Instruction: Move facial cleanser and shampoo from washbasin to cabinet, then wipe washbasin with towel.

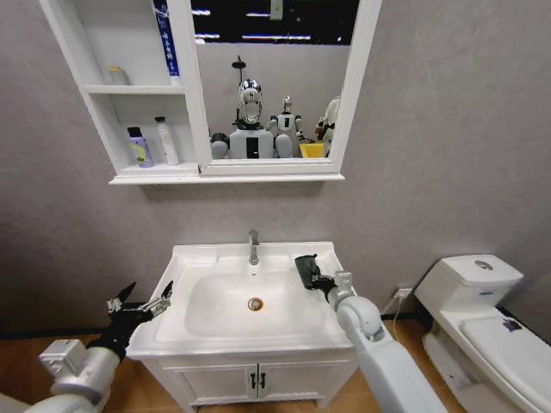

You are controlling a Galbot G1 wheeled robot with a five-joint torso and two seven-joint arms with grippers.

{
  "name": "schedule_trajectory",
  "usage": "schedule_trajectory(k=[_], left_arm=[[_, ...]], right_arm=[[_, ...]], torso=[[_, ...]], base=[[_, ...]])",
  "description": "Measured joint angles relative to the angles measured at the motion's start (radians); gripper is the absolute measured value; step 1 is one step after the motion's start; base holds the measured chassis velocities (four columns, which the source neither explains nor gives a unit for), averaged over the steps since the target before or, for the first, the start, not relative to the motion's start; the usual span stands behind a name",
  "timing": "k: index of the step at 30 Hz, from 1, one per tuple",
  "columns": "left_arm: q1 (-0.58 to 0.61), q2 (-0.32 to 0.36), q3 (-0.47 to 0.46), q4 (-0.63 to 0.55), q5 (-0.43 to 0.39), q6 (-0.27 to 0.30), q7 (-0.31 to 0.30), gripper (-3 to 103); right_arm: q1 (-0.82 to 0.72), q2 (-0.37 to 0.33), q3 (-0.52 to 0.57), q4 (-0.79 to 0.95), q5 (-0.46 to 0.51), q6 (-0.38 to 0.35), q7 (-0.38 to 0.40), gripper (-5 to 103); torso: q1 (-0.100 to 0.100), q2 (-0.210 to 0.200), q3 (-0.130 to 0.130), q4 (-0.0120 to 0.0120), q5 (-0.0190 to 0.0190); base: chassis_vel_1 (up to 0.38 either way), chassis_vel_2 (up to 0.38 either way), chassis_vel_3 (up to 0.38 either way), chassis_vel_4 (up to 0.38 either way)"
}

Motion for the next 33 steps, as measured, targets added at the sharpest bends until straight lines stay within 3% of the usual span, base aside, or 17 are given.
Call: schedule_trajectory(k=[6,15,33], left_arm=[[0.0,0.0,0.0,0.0,0.0,0.0,0.0,100],[0.0,0.0,0.0,0.0,0.0,0.0,0.0,100],[0.0,0.0,0.0,0.0,0.0,0.0,0.0,100]], right_arm=[[-0.021,0.035,-0.034,-0.026,0.002,0.0,0.05,0],[-0.057,0.027,-0.032,-0.015,0.028,0.0,0.105,0],[-0.07,0.054,-0.023,-0.077,0.076,0.0,0.116,0]], torso=[[0.0,0.0,0.0,-0.0001,0.0],[0.0,0.0,0.0,-0.0001,0.0001],[0.0,0.0,0.0,-0.0001,0.0001]], base=[[0.0,0.0,0.0,0.0],[0.0,0.0,0.0,0.0],[0.0,0.0,0.0,0.0]])
